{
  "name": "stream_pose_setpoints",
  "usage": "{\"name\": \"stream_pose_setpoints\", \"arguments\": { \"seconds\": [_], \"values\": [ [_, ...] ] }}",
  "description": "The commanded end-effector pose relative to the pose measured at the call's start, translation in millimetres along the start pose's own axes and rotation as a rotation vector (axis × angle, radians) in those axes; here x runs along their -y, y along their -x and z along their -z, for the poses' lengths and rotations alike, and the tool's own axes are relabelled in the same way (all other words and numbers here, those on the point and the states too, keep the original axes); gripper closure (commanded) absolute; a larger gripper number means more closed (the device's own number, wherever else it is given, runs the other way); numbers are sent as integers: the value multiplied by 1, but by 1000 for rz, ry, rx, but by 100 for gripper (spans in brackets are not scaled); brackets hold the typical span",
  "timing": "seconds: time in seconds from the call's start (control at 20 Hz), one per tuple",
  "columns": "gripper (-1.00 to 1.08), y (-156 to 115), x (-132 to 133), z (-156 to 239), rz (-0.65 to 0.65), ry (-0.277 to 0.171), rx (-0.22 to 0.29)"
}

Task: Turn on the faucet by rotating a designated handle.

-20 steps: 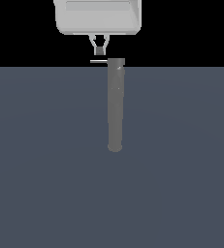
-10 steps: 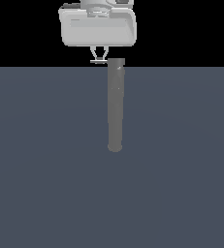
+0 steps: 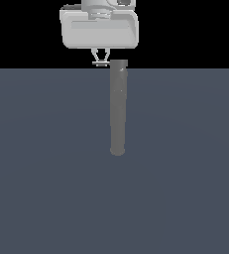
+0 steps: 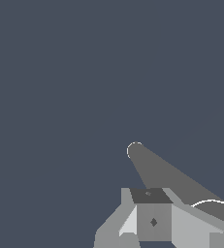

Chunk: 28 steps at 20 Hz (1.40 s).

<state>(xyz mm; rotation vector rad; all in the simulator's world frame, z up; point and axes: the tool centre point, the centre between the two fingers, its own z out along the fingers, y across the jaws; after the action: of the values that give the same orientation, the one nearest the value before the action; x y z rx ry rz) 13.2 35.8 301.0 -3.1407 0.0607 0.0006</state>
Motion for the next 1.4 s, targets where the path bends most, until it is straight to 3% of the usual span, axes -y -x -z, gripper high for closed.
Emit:
{"name": "stream_pose_setpoints", "arguments": {
  "seconds": [0.0, 0.5, 0.55, 1.35],
  "values": [
    [108, 7, 2, 0, 1, 0, 0],
    [108, 36, 12, 0, 1, 0, 0],
    [108, 28, 7, 0, -5, 0, -10],
    [108, 77, -11, 0, 0, 0, -1]
  ]
}}
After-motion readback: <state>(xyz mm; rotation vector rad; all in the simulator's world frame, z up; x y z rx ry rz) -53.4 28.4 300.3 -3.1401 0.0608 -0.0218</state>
